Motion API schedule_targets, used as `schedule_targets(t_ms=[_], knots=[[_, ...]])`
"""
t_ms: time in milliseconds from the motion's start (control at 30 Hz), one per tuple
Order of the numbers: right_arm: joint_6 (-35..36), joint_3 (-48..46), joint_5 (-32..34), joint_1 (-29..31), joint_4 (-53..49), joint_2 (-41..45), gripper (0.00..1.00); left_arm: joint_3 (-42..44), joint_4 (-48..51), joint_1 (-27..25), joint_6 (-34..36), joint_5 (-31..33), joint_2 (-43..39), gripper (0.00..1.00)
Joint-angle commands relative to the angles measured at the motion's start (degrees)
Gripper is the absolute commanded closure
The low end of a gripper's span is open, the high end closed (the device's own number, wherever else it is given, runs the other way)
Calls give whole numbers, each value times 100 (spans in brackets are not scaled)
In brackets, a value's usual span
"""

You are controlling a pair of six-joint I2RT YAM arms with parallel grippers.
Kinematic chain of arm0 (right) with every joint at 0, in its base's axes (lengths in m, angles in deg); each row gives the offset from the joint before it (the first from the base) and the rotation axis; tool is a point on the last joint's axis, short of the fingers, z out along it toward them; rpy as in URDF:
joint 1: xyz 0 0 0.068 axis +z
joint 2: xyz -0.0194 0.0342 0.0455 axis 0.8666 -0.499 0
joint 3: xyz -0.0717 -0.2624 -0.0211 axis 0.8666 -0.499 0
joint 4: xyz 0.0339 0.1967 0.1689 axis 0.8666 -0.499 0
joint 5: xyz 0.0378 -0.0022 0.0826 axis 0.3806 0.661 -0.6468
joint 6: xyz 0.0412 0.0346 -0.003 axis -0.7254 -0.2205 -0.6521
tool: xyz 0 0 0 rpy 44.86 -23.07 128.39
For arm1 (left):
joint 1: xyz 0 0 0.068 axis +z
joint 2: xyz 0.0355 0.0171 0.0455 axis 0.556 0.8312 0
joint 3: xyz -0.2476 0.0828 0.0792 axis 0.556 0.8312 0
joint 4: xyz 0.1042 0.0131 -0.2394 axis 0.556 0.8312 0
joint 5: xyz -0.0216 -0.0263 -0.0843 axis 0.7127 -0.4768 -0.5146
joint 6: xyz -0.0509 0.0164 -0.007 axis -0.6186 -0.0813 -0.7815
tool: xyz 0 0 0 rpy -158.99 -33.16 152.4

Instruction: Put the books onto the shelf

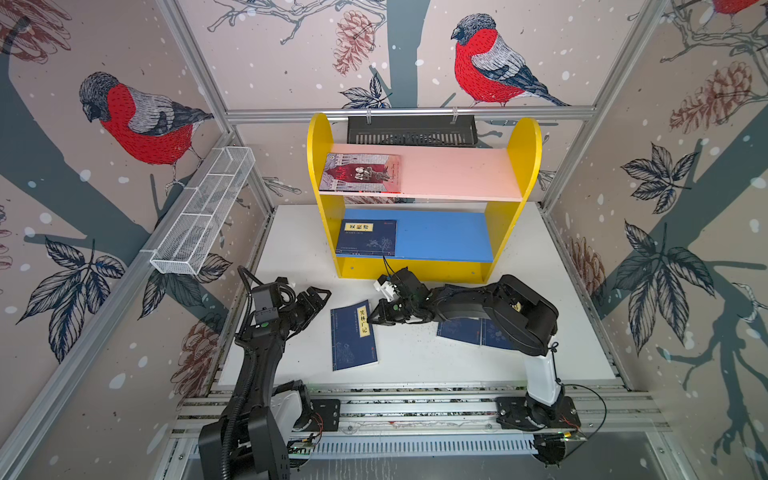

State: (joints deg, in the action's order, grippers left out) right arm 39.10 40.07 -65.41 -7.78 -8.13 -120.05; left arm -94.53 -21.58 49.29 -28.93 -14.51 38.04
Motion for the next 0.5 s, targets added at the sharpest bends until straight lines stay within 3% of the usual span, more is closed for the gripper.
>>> schedule_targets(t_ms=[0, 233, 400, 467], knots=[[325, -100, 200, -113, -425, 203, 99, 23, -275, 12, -24, -110, 28, 20], [598, -477, 600, -361, -979, 872, 95, 207, -556, -333, -207, -344, 317, 21], [438, -620, 907, -414, -1154, 1252, 63, -70, -189, -795, 136, -73, 951, 24], [311, -723, 984, -407, -1138, 1384, 57, -111, -83, -834, 198, 72, 1187, 25]])
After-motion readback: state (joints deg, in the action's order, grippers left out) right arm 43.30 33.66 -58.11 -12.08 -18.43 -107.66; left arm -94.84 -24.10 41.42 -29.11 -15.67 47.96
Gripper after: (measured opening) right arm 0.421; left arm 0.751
